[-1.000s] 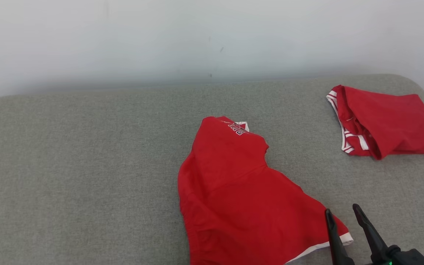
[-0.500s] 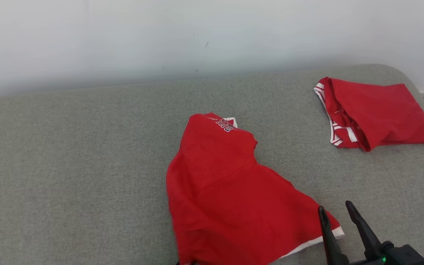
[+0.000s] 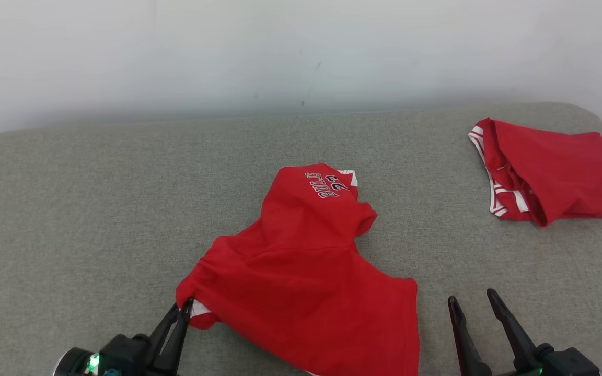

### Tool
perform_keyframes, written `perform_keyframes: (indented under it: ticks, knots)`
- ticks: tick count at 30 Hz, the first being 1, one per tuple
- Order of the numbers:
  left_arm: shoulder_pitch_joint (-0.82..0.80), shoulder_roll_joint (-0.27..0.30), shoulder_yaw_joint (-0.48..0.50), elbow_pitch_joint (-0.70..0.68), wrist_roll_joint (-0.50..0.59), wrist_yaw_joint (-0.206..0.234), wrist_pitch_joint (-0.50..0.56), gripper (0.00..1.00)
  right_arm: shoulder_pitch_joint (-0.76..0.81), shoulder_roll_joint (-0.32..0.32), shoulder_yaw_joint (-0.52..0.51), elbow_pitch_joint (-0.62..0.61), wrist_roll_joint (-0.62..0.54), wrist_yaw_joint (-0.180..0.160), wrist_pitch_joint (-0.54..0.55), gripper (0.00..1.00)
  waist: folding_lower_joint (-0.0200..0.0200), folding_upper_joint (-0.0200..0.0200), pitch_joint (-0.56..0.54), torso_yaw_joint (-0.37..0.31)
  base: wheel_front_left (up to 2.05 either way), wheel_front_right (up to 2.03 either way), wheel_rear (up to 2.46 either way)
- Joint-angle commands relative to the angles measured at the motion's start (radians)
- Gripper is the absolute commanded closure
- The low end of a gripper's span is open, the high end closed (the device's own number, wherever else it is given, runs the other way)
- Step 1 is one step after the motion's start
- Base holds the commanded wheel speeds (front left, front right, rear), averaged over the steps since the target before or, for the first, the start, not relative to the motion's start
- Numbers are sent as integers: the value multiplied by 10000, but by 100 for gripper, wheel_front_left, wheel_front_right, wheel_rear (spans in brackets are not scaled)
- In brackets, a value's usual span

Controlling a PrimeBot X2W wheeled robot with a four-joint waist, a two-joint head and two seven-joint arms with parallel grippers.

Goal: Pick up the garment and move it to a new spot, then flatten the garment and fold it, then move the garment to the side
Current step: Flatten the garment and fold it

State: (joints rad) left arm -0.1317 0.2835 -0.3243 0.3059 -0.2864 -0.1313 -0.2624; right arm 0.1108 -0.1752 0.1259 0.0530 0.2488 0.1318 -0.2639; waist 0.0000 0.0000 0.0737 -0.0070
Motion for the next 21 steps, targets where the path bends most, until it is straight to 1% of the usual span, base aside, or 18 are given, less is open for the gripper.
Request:
perform_keyframes:
  ticks: [1,4,7,9,10,11,12,18,21]
  knots:
    - [128,-3,-2,-12,16,16,-24,100,-20,9,12,59,94,-26,-6,0,0,0,-19,12,0,0,0]
    - [378,157,-426,308,134,19,-23,100,16,0,62,290,167,-26,-6,0,0,0,-18,3,0,0,0]
    - [530,66,-721,659,-131,19,-24,100,59,7,64,457,249,-26,-6,0,0,0,-49,31,0,0,0]
    - [637,-41,-748,806,-299,19,-24,100,146,0,60,521,321,-26,-6,0,0,0,-97,105,0,0,0]
    - [688,-62,-751,842,-337,19,-24,89,193,-13,72,566,361,-26,-6,0,0,0,-134,166,0,0,0]
    - [751,-63,-769,866,-347,18,-24,31,257,-53,141,614,381,-26,-6,0,0,0,-159,214,0,0,0]
    - [799,-79,-795,893,-381,18,-24,0,339,-123,221,670,386,-26,-6,0,0,0,-185,279,0,0,0]
    - [1102,106,-1083,681,-544,18,-24,0,1002,-590,804,889,436,-26,-6,0,0,0,-219,571,0,0,0]
    - [1342,181,-857,448,-645,18,-24,0,1304,-834,1120,965,380,-26,-6,0,0,0,-86,568,0,0,0]
